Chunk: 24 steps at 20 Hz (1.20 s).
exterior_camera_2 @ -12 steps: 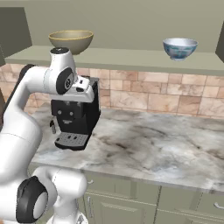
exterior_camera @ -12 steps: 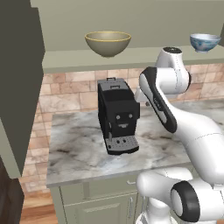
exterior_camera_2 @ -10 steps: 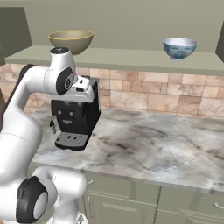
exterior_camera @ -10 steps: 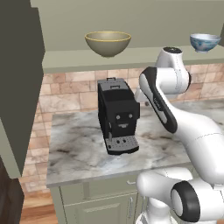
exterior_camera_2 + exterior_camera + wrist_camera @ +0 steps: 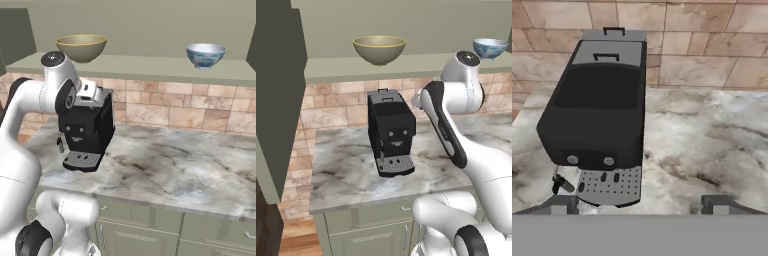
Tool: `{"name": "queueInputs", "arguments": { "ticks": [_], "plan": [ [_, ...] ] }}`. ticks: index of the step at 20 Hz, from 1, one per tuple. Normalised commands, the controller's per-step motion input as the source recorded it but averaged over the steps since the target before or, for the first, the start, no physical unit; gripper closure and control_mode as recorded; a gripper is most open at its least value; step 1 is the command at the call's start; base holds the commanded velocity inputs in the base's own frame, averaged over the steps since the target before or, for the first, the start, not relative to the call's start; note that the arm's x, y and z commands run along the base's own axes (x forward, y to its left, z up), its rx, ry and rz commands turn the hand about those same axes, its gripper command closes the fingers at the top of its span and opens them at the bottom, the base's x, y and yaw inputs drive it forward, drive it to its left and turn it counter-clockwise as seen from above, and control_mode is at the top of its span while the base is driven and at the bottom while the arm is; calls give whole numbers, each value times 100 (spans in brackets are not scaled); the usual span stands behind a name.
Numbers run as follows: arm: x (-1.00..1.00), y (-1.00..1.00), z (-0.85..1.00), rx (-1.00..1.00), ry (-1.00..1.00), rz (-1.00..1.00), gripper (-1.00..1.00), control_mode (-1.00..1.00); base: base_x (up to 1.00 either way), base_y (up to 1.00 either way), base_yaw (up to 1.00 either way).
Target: Take the smaller bowl and place it next to the appetizer plate on the dining counter , and place the larger bowl next to the plate with cooked food.
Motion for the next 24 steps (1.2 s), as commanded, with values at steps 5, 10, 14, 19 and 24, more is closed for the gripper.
{"name": "queueInputs", "arguments": {
  "ticks": [5, 10, 14, 19, 24],
  "plan": [
    [0, 8, 66, 10, -33, -1, -100, -100, 0, 0, 0],
    [0, 20, 52, 19, -20, -12, -100, -100, 0, 0, 0],
    [-3, 20, 52, 21, -18, -18, -100, -100, 0, 0, 0],
    [-13, 9, 58, 22, -13, -16, -100, -100, 0, 0, 0],
    [-6, 0, 49, 27, -1, -3, -100, -100, 0, 0, 0]
  ]
}}
